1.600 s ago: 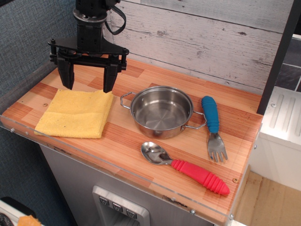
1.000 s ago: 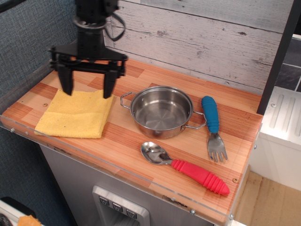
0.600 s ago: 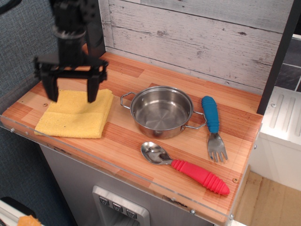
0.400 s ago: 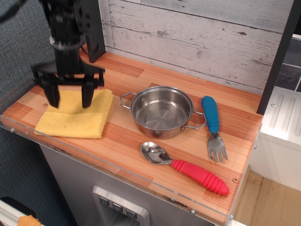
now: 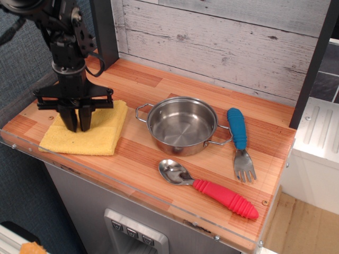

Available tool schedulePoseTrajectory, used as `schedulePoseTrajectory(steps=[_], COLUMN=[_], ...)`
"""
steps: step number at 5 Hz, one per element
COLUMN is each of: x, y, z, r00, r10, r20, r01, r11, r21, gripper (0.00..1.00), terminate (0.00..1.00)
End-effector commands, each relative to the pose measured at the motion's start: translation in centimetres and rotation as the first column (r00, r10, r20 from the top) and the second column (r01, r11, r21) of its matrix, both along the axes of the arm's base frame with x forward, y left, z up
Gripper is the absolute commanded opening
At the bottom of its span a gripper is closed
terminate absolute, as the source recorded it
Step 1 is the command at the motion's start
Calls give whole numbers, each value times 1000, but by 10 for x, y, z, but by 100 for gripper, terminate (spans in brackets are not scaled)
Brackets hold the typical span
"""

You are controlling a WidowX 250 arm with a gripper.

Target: Move the towel to the back of the table

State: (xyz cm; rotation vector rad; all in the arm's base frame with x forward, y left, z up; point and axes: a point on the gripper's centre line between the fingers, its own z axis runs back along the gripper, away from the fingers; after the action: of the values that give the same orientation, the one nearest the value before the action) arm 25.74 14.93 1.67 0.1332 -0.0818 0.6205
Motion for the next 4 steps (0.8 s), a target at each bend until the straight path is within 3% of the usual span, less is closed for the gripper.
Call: schedulePoseTrajectory(steps=[1, 4], x=[13, 60], y=[8, 3], z=[-4, -5], r00=[999, 984], r10=[-22, -164], r20=[26, 66], r01=[22, 163], r11=[1000, 986], r21=[0, 11], gripper=[0, 0], terminate=[0, 0])
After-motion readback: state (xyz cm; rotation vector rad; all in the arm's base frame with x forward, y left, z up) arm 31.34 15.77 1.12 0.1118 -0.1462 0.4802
